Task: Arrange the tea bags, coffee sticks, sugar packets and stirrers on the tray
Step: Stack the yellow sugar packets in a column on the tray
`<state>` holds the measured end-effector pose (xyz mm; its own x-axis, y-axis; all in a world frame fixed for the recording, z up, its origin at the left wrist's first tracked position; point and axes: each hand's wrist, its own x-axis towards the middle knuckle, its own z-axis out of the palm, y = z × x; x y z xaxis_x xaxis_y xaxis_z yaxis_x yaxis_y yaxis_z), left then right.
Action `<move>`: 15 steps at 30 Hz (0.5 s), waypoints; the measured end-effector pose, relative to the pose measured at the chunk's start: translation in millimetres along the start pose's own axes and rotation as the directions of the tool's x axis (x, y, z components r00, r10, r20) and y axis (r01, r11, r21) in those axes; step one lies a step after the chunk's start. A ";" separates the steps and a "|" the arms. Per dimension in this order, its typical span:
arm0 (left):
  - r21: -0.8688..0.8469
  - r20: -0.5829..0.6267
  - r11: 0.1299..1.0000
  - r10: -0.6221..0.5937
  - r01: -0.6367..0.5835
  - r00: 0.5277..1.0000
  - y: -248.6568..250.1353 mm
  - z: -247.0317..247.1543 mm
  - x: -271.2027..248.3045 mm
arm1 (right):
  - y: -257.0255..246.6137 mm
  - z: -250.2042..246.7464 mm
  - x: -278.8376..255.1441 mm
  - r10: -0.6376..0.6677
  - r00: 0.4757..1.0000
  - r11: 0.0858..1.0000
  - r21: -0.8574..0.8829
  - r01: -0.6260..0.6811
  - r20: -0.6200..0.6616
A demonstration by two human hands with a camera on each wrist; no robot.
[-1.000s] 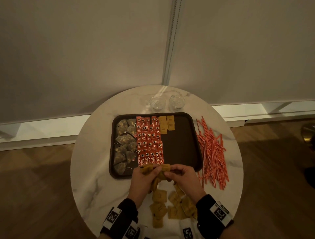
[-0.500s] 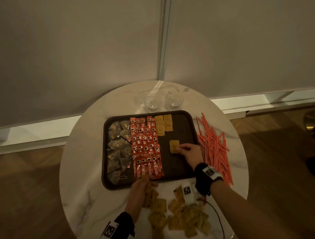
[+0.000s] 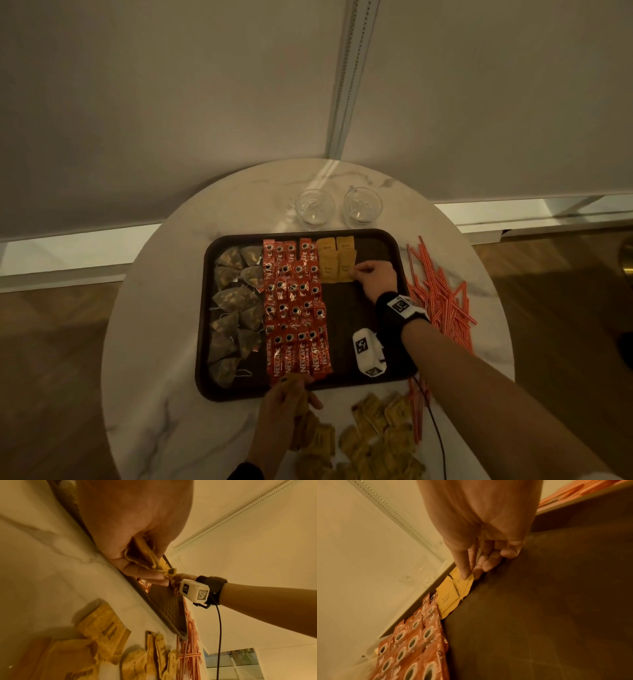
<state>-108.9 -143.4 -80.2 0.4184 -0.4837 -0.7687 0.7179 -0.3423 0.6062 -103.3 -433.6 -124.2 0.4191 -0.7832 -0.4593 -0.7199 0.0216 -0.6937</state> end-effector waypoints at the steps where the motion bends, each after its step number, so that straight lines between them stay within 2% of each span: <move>1: 0.002 0.000 1.000 0.004 -0.004 1.000 -0.6 -1.0 0.5 | -0.6 0.9 0.8 0.000 1.000 1.000 -0.004 0.000 -0.006; 15: 0.138 -0.014 0.990 0.021 -0.019 1.000 -17.0 -20.4 5.2 | -4.5 3.1 15.3 -0.043 0.997 0.997 -0.071 0.038 -0.059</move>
<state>-107.6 -123.7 -98.7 0.4410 -0.4793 -0.7588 0.6264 -0.4411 0.6427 -91.9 -443.7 -129.8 0.4162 -0.8185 -0.3959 -0.7409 -0.0528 -0.6696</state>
